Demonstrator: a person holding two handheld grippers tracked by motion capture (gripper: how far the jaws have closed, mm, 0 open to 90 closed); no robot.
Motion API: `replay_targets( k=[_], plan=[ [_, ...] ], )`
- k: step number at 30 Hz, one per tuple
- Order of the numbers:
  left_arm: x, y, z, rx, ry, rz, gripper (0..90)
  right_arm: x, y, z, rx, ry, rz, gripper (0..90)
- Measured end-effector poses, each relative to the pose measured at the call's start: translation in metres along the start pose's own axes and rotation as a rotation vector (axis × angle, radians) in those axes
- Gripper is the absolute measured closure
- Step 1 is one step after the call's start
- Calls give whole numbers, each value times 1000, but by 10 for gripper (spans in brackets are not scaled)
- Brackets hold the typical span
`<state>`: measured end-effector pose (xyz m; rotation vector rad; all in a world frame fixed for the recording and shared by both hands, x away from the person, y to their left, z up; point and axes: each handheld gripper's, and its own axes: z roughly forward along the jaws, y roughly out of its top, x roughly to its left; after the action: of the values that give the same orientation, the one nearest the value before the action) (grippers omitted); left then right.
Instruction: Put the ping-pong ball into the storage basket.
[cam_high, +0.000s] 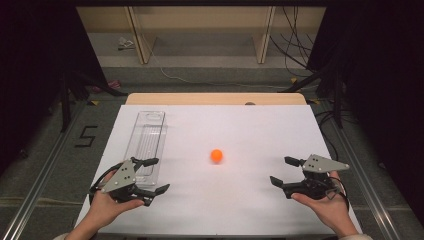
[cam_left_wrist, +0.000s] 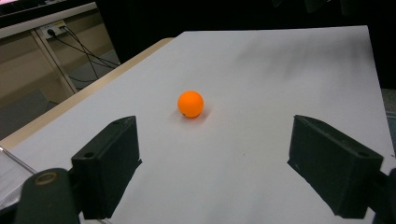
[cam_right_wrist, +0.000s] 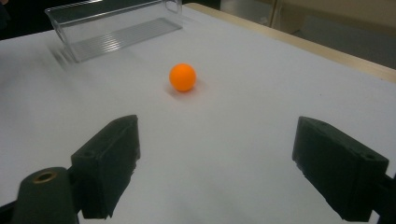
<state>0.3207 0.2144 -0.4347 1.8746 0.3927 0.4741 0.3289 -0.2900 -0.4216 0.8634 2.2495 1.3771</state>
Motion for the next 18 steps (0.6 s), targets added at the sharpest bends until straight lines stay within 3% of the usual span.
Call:
replay_targets(
  k=[11, 18],
  plan=[
    [0, 0, 0, 1, -3, 5, 161, 1, 4, 7, -3, 5, -3, 159],
    [-1, 1, 0, -1, -9, 8, 161, 6, 14, 33, 4, 38, -23, 160]
  ],
)
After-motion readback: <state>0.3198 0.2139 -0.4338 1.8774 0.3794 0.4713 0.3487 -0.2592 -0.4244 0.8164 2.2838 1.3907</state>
